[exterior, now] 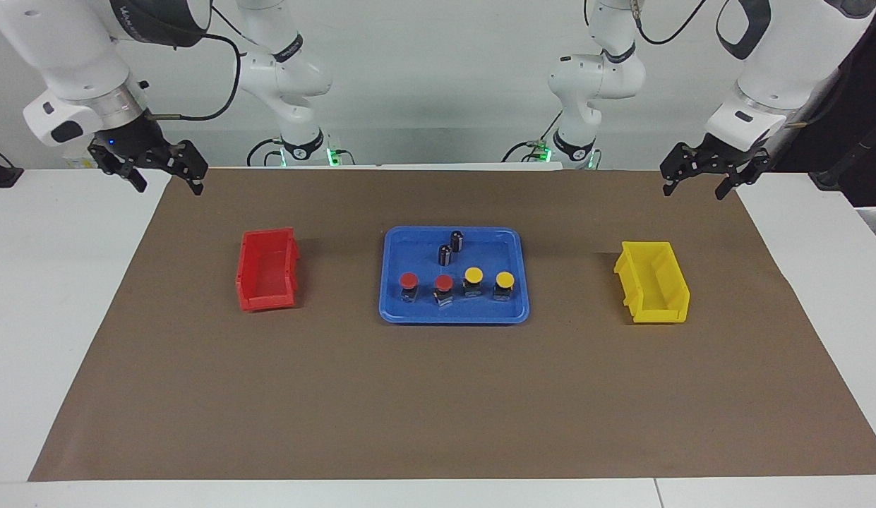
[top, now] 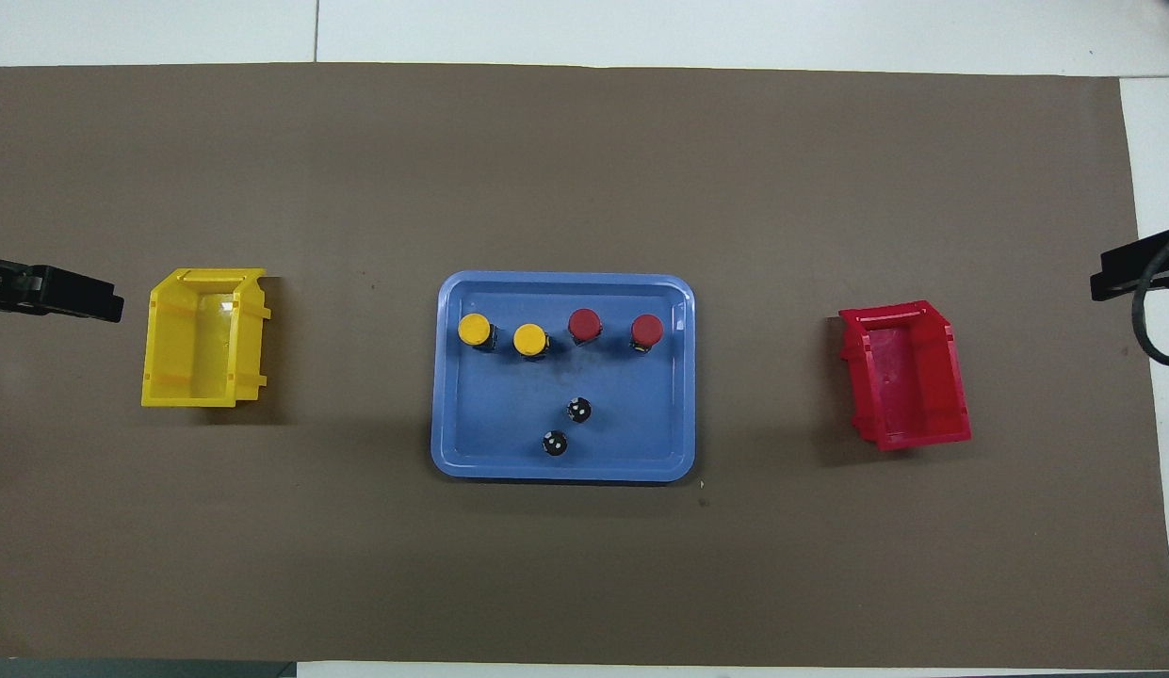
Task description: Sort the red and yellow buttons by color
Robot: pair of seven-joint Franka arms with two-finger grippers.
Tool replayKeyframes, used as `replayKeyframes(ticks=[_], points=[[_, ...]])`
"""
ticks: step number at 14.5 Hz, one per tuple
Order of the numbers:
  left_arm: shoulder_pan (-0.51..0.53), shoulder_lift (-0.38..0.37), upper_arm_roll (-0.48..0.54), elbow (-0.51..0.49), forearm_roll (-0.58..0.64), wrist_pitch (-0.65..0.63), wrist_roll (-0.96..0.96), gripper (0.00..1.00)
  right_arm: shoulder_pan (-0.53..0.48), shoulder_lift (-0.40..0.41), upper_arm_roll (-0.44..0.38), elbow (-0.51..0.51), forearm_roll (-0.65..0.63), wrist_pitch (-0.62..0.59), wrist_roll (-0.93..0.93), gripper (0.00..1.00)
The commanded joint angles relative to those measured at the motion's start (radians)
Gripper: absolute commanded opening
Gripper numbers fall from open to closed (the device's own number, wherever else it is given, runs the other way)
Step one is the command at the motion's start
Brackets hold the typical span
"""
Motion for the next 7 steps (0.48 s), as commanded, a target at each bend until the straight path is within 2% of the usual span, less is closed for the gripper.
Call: replayKeyframes(ticks=[1, 4, 7], points=[[0.001, -0.011, -0.002, 0.0, 0.023, -0.017, 0.0, 1.0, -0.004, -0.016, 0.004, -0.018, 0.005, 0.012, -0.001, 1.0], [0.004, -0.011, -0.001, 0.0, 0.023, -0.02, -0.001, 1.0, -0.006, -0.016, 0.002, -0.021, 0.016, 0.009, 0.002, 1.0], [0.058, -0.009, 0.002, 0.008, 0.023, -0.023, -0.001, 1.0, -0.006, -0.019, 0.004, -0.024, 0.016, 0.007, 0.0, 1.0]])
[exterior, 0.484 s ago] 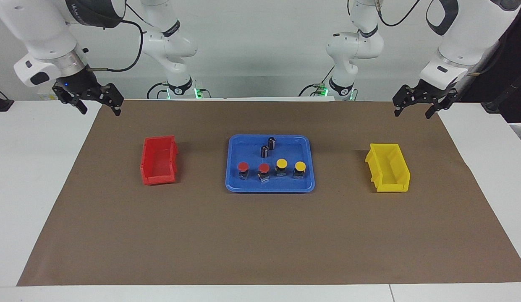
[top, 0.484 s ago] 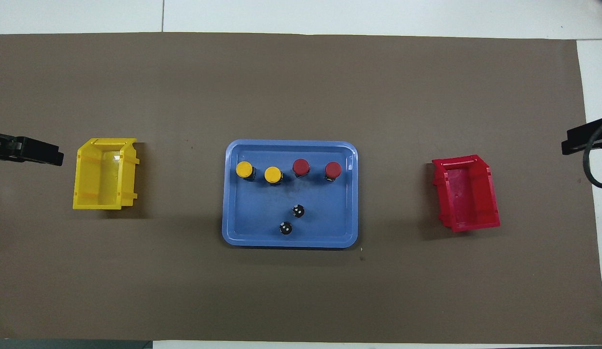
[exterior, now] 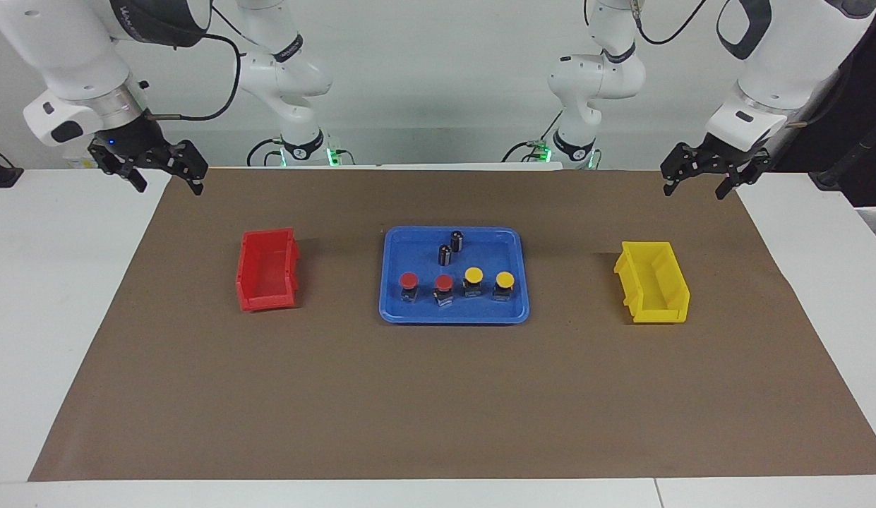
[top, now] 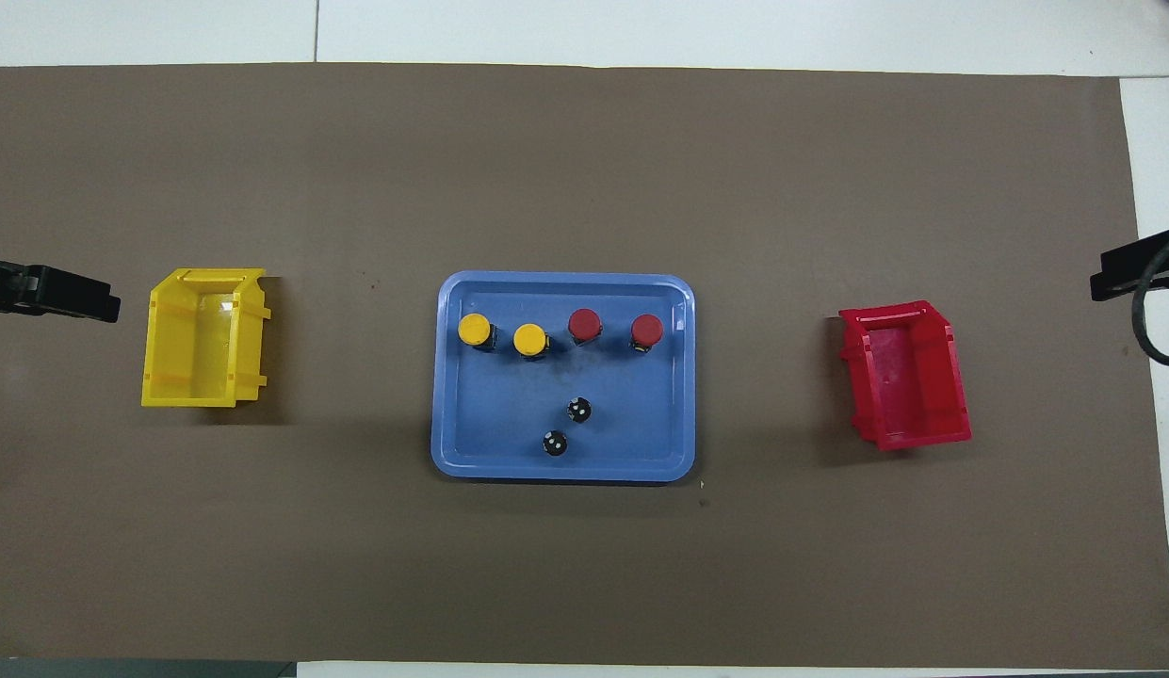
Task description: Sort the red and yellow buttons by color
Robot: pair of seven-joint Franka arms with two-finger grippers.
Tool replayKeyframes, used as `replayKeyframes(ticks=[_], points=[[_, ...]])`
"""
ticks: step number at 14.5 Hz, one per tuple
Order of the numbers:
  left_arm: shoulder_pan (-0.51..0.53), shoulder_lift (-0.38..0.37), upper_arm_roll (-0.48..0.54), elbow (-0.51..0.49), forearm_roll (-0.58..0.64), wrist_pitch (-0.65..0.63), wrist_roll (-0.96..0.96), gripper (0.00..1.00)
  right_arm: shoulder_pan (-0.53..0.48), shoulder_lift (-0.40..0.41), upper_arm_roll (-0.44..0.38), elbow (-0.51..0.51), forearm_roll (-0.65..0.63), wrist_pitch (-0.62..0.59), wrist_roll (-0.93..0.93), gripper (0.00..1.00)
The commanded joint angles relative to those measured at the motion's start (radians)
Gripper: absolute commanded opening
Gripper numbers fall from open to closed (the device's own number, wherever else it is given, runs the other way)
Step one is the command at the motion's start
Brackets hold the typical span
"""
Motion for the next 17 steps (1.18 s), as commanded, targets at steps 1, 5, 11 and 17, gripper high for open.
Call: replayKeyframes(ticks=[1, 5, 11, 17], points=[[0.062, -0.007, -0.001, 0.009, 0.021, -0.02, 0.005, 1.0, -0.006, -0.019, 0.004, -0.023, 0.016, 0.007, -0.009, 1.0], [0.075, -0.004, -0.003, 0.011, 0.021, -0.011, 0.002, 1.0, 0.022, -0.003, 0.034, -0.002, 0.017, 0.01, 0.014, 1.0], [0.068, -0.009, -0.015, -0.005, 0.022, 0.014, 0.01, 1.0, 0.255, 0.092, 0.044, 0.044, 0.011, 0.073, 0.288, 1.0], [0.041, -0.012, -0.016, 0.001, 0.026, -0.089, 0.013, 1.0, 0.47, 0.252, 0.044, -0.037, 0.016, 0.408, 0.561, 1.0]])
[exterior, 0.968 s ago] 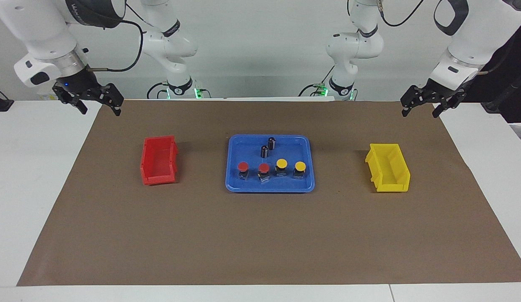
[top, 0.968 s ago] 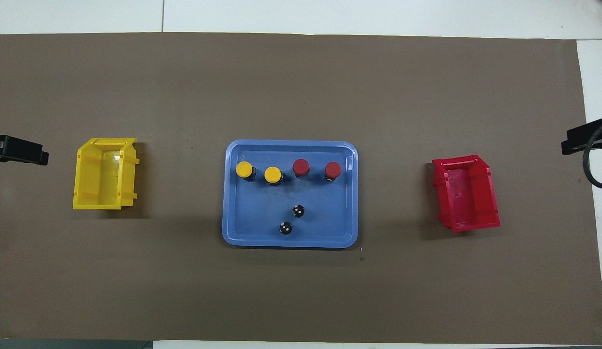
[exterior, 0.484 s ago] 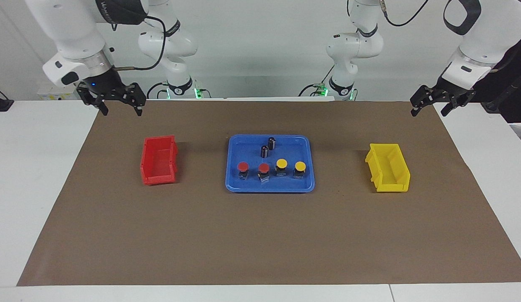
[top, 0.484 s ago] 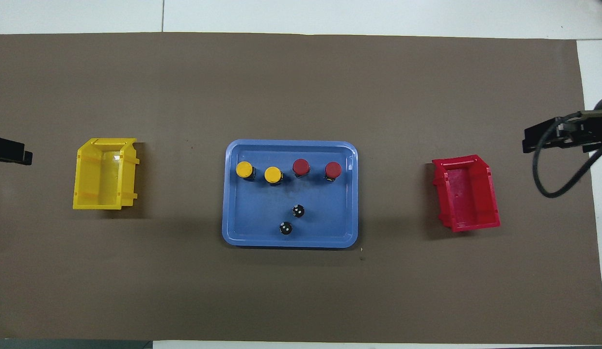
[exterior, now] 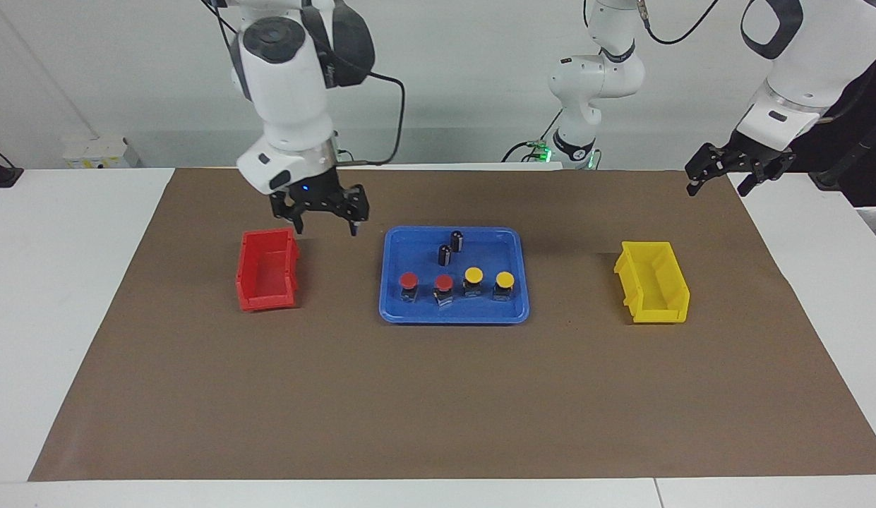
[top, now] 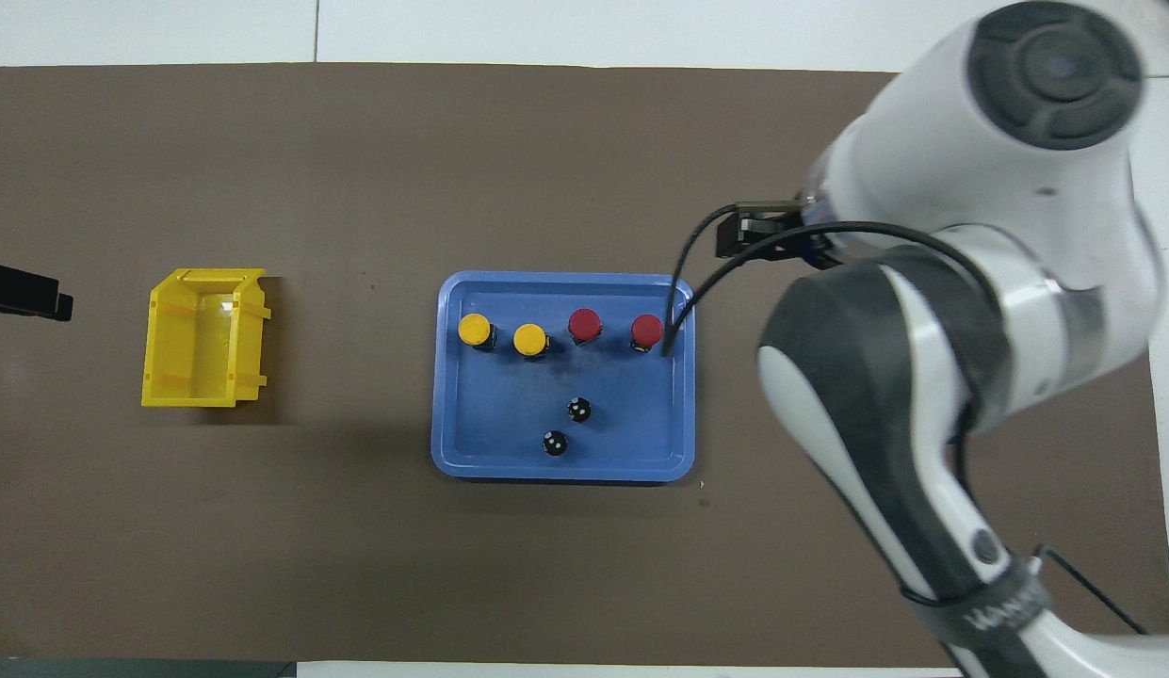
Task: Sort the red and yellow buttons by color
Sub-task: 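Move the right gripper over a red button on the blue tray, then lower and close the right gripper on the red button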
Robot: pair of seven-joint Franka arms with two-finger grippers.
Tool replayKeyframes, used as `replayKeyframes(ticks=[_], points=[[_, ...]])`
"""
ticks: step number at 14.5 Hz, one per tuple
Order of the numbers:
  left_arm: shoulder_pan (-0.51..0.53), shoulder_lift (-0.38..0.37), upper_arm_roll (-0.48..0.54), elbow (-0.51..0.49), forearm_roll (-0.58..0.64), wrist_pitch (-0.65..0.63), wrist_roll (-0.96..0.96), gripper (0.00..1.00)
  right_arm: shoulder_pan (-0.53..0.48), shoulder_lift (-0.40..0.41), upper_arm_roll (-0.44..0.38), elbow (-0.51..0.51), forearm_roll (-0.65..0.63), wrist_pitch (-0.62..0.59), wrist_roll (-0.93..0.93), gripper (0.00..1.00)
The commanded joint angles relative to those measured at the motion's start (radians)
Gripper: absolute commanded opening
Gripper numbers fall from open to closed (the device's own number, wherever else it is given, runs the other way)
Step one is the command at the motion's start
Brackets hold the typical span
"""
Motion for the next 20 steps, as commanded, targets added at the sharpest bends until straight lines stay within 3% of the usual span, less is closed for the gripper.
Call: replayKeyframes(ticks=[1, 4, 14, 18, 20], points=[[-0.029, -0.012, 0.003, 0.004, 0.026, -0.064, 0.008, 1.0, 0.034, 0.021, -0.006, -0.098, 0.008, 0.141, 0.078, 1.0], [-0.029, -0.014, 0.003, 0.001, 0.025, -0.073, 0.005, 1.0, 0.077, 0.043, -0.006, -0.197, 0.008, 0.282, 0.121, 1.0], [-0.029, -0.02, 0.003, -0.019, 0.023, -0.026, -0.001, 1.0, 0.136, 0.084, -0.006, -0.326, 0.0, 0.413, 0.155, 0.81], [-0.029, -0.023, 0.003, -0.022, 0.023, -0.027, -0.001, 1.0, 0.136, 0.089, -0.006, -0.343, -0.002, 0.438, 0.148, 0.67], [-0.029, -0.023, 0.003, -0.03, 0.023, -0.026, 0.002, 1.0, 0.134, 0.089, -0.006, -0.349, -0.002, 0.444, 0.146, 0.5]])
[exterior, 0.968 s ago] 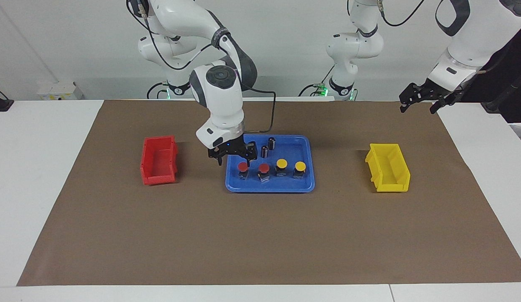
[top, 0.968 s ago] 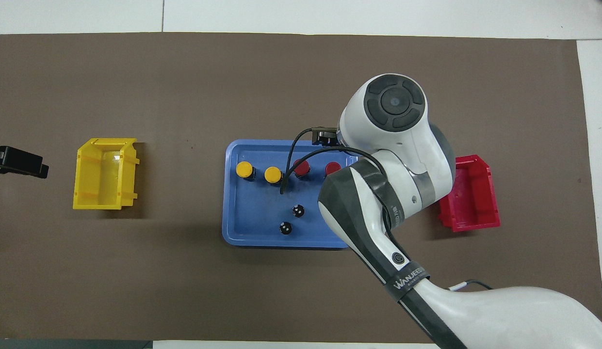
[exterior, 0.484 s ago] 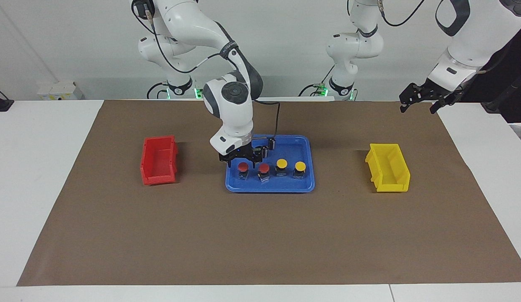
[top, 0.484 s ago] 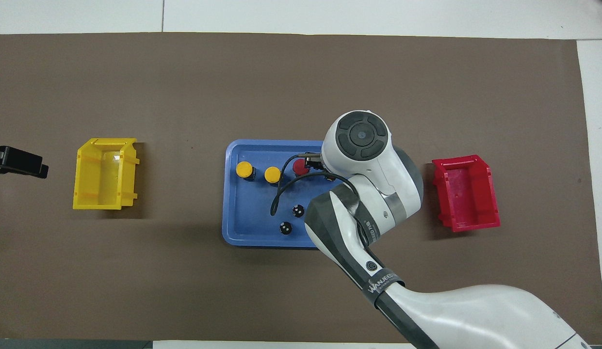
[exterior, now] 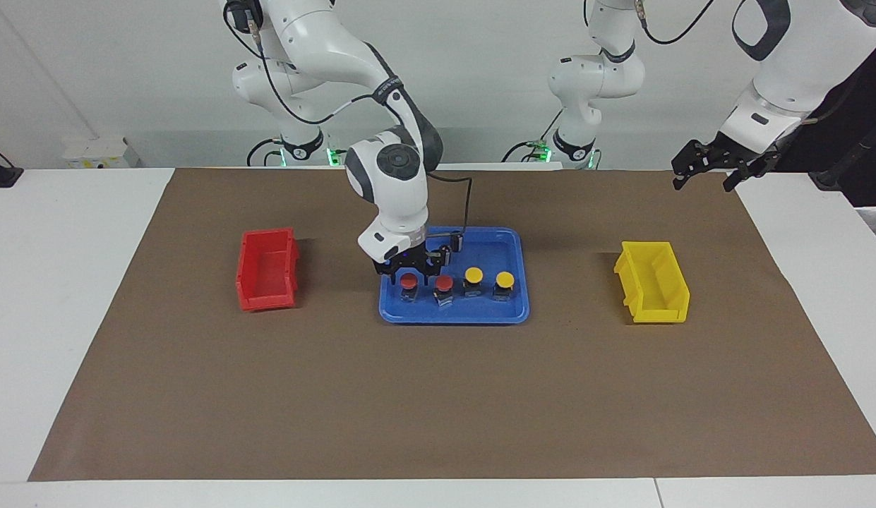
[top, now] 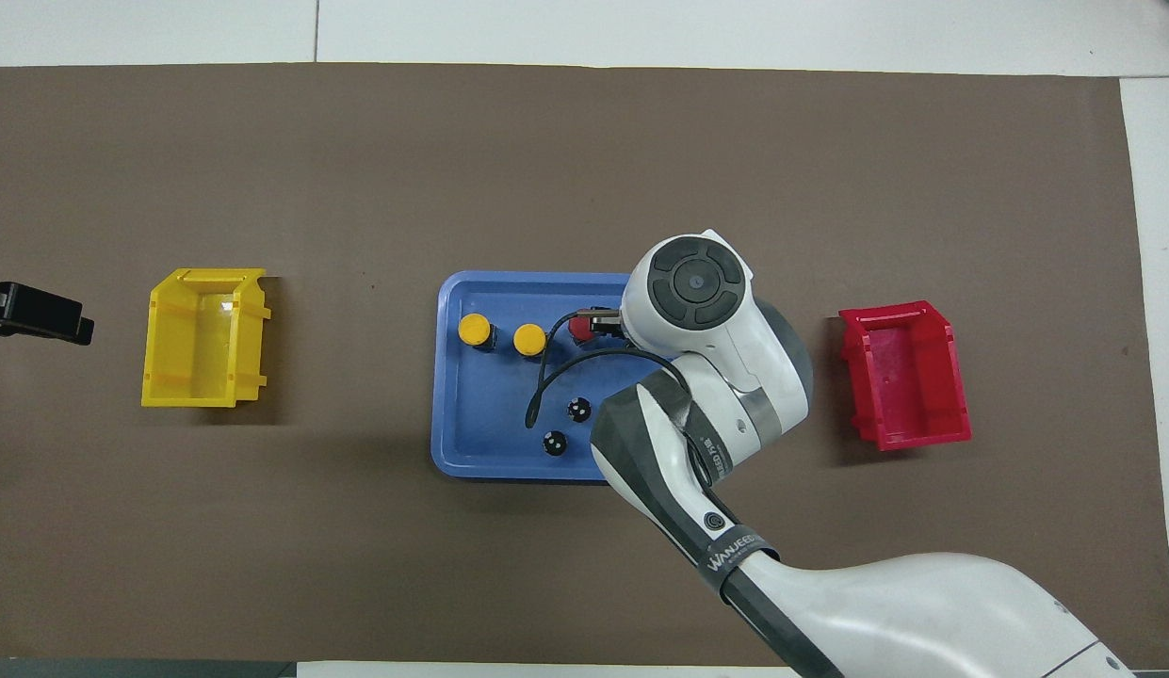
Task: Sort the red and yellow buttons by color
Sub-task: 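Lower and close the right gripper on the red button, then carry the red button to the red bin while the left gripper reaches the tray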
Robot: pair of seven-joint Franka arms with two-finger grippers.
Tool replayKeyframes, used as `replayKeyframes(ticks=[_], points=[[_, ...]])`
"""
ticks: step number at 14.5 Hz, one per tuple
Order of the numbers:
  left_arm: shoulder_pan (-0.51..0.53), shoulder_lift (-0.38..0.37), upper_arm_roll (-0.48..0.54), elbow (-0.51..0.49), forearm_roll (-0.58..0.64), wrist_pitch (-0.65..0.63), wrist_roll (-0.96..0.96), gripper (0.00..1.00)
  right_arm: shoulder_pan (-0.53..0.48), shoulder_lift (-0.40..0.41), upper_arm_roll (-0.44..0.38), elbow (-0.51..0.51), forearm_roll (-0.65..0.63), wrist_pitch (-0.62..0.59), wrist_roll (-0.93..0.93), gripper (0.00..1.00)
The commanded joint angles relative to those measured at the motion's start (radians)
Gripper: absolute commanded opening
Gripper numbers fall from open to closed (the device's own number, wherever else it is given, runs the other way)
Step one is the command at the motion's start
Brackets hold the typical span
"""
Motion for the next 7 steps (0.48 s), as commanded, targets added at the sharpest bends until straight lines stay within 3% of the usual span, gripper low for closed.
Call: replayKeyframes(ticks=[1, 3, 5, 7], points=[[-0.01, -0.026, 0.005, -0.036, 0.023, 0.018, 0.004, 1.0, 0.001, -0.006, -0.003, -0.021, -0.002, 0.03, 0.009, 0.41], [-0.01, -0.03, 0.005, -0.04, 0.023, 0.02, 0.004, 1.0, -0.008, -0.006, -0.003, 0.003, -0.005, 0.005, 0.007, 0.27], [-0.012, -0.03, 0.003, -0.042, 0.023, 0.021, 0.007, 1.0, -0.033, -0.012, -0.006, 0.102, -0.005, -0.115, 0.001, 0.25], [-0.033, -0.036, -0.009, -0.075, 0.014, 0.097, -0.009, 1.0, -0.097, -0.082, -0.006, 0.135, 0.003, -0.226, -0.078, 0.25]])
